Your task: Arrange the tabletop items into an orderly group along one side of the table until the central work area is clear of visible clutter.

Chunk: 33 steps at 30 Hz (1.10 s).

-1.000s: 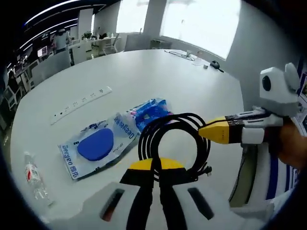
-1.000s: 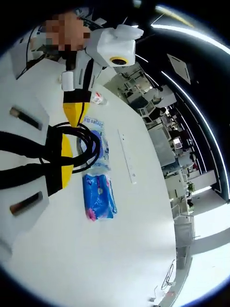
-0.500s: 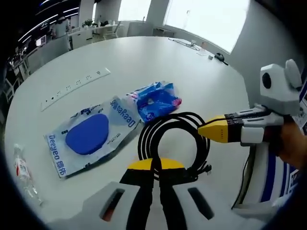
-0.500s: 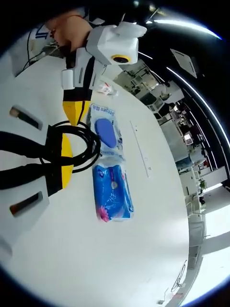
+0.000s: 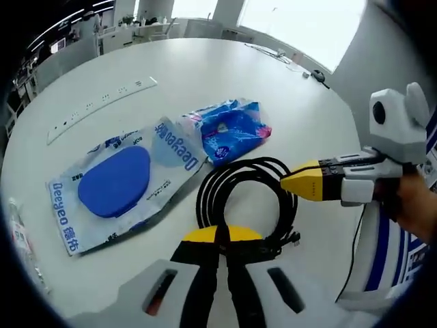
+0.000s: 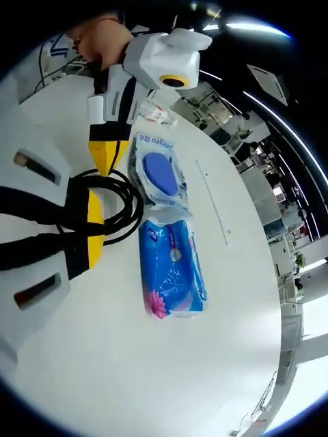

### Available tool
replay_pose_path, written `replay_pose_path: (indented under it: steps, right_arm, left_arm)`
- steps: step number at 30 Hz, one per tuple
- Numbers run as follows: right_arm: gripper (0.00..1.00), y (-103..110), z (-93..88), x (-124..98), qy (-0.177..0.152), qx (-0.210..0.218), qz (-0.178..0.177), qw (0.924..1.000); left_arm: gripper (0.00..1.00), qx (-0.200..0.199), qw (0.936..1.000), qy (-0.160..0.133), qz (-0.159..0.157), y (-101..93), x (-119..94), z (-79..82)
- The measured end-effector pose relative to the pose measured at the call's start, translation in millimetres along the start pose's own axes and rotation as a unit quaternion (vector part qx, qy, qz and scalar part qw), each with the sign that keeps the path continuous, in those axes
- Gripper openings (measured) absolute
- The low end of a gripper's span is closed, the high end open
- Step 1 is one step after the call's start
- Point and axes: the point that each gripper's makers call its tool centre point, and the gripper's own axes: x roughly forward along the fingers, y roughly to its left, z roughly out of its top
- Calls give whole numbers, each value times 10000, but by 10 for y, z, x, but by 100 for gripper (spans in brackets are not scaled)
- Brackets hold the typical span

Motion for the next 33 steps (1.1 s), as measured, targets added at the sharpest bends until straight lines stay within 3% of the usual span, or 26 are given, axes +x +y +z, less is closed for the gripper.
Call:
replay_pose_path:
  steps: [22,33]
  right_arm:
    - [2,-97,-63,150,103,-176,-153,9997]
    - [13,-87,-10,105,13,-215,-130,9997]
  left_arm:
    - [2,-213,9997,-103,15,85,95,-73]
    - [15,-248,9995,-205,43,111,64,-57]
